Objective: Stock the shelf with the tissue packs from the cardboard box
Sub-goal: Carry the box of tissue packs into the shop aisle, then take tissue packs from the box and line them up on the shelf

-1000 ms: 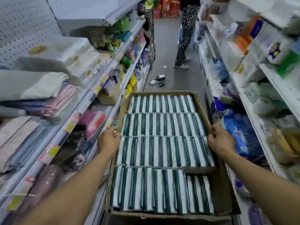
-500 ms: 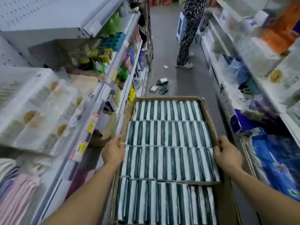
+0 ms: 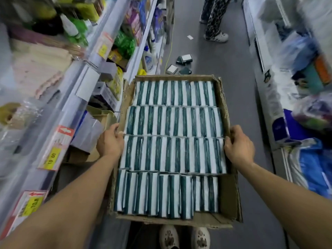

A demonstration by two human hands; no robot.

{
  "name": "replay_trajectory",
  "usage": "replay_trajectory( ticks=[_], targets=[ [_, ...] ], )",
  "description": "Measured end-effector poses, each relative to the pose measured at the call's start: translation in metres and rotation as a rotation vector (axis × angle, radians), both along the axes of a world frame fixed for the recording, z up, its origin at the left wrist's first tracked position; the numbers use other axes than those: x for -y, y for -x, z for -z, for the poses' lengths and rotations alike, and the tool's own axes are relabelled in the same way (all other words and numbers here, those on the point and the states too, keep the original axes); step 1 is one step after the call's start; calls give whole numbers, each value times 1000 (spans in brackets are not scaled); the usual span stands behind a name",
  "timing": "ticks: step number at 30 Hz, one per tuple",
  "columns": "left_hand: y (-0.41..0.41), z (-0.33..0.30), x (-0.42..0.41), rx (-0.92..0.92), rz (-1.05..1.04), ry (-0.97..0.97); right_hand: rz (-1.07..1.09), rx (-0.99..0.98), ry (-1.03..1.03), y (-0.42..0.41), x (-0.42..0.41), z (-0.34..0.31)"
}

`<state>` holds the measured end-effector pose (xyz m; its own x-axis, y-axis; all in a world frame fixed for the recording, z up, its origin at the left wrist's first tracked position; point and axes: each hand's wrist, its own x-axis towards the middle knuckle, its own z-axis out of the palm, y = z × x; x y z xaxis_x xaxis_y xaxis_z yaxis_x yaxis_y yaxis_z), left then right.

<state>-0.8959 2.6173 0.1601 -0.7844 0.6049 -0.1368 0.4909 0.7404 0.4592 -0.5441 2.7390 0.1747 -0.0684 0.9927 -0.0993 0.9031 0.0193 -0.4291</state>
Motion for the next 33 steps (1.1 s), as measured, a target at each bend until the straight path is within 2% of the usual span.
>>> replay_trajectory(
  ticks=[8,14,17,20,23,25,28,30,33],
  targets=[
    [15,18,-15,-31,3,25,-5,19,41,17,-13,23],
    [9,10,-19,-12,3,101,-28,156,190,22,-15,12],
    [2,0,-20,74,-36,143,-55,218,331,27,-16,0],
    [-7,-13,-12,229,-72,91,-63,242,447,29,-14,-13],
    [-22,-30,0,250,-44,101,-106,232,462,32,-8,-27],
    [-38,-44,10,252,-32,55,-222,295,395,30,-2,-34],
    [-74,-54,35,258,48,-24,-497,382,183,24,1,-37],
    [-104,-55,58,252,22,-47,-769,323,66,22,0,-33],
    [-145,-45,92,226,14,-23,-1043,234,-2,27,8,-23]
  ],
)
